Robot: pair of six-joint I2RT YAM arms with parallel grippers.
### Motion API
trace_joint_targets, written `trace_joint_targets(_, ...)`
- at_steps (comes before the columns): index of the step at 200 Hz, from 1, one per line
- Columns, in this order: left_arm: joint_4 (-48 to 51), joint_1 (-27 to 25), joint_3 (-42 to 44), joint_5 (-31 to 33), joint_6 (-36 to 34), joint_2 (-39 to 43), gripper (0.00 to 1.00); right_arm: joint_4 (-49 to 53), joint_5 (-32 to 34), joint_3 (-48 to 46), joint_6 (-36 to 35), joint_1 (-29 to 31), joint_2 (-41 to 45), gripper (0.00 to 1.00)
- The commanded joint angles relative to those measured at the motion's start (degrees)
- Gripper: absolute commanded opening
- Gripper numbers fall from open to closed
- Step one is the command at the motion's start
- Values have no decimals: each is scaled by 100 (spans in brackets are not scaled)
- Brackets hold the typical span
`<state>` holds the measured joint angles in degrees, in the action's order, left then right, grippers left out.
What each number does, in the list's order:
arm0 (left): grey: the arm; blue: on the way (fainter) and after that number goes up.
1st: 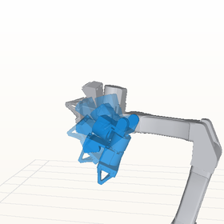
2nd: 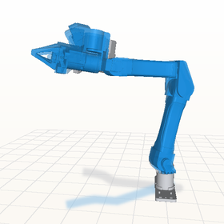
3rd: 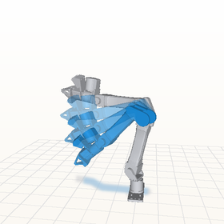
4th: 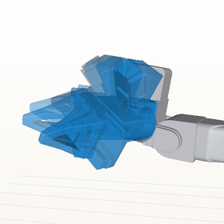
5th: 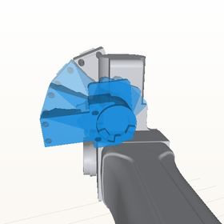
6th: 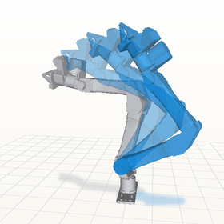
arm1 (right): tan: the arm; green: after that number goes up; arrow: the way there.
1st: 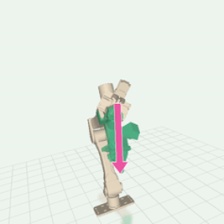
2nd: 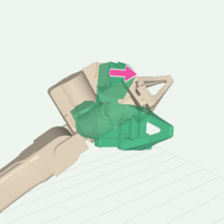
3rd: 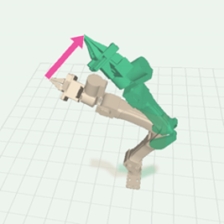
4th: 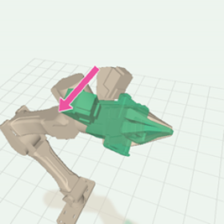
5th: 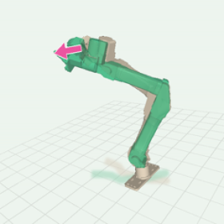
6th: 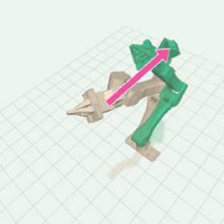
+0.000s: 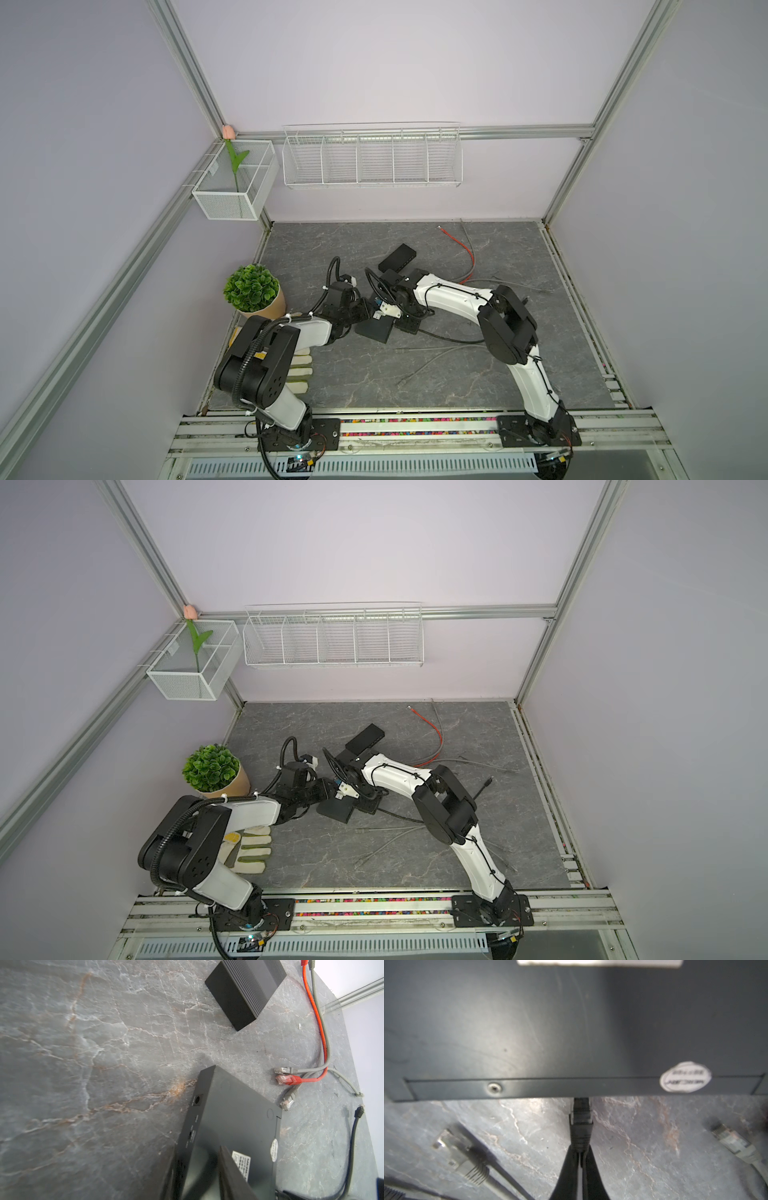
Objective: Insert the plug into the switch port
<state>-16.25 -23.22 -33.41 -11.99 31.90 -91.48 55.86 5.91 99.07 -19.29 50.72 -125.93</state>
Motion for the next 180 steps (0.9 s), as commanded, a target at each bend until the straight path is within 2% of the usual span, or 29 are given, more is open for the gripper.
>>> trace_joint_targets(1,-49,-143,64,-121,125,-76,34,-263,-257,-84,47,20,173,7)
trace_joint_targets(121,-54,-209,58,-81,132,-160,33,-588,-343,-343,126,61,602,7)
trace_joint_targets(180,-54,-281,71,-97,118,-173,33,-785,-376,-412,146,78,521,7)
